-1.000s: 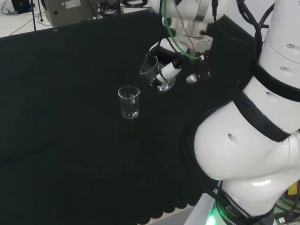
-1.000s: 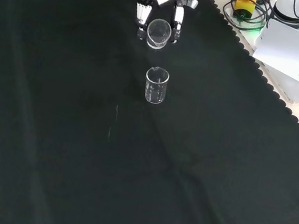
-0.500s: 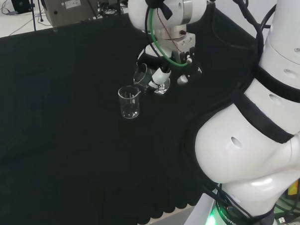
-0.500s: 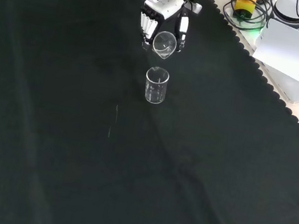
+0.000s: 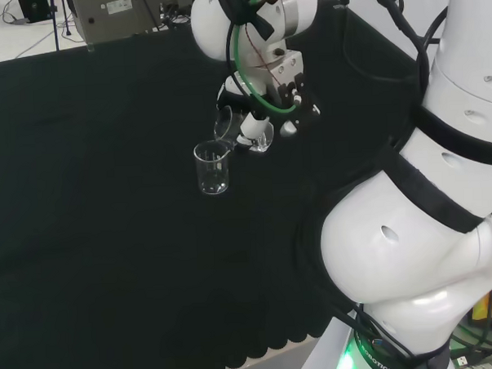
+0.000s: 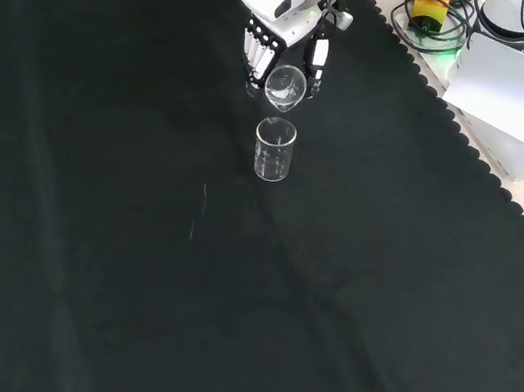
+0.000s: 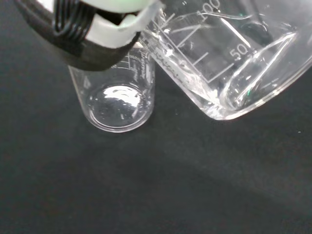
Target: Pour the water from the handheld beaker into the one on the table.
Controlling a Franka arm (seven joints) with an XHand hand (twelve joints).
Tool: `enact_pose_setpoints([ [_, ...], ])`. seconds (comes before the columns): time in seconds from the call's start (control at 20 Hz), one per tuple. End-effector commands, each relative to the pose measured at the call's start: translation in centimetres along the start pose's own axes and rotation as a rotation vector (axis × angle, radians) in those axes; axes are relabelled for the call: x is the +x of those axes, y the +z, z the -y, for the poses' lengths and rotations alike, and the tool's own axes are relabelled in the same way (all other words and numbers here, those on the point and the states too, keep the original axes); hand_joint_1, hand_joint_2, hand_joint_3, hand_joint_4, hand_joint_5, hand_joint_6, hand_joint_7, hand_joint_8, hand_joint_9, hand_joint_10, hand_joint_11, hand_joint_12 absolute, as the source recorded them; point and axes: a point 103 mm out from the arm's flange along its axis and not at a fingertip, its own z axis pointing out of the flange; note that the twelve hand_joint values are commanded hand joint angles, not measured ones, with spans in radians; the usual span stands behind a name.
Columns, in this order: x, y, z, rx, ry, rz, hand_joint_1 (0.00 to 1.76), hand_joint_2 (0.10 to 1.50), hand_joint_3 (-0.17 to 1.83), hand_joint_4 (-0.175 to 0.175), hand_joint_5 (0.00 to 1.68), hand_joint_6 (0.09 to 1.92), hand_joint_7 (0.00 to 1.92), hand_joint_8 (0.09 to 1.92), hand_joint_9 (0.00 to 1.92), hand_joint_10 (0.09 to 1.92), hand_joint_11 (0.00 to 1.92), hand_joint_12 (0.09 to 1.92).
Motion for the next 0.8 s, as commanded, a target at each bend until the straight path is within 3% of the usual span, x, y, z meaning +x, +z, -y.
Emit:
enact_pose_setpoints([
  [0.05,0.8,-0.5,-0.9,0.033,0.021,0.114,1.3,1.05,-0.17,-0.127,1.26,0.51,1.38,0.5,1.58,0.67,1.33,0.71],
  [0.2,1.0,-0.7,-1.1,0.054,0.032,0.141,1.31,1.04,-0.17,-0.104,1.29,0.42,1.44,0.41,1.57,0.68,1.33,0.72],
  [0.8,1.8,-0.9,-1.7,0.128,0.04,0.222,1.31,1.03,-0.17,-0.102,1.31,0.39,1.46,0.38,1.58,0.68,1.33,0.72],
])
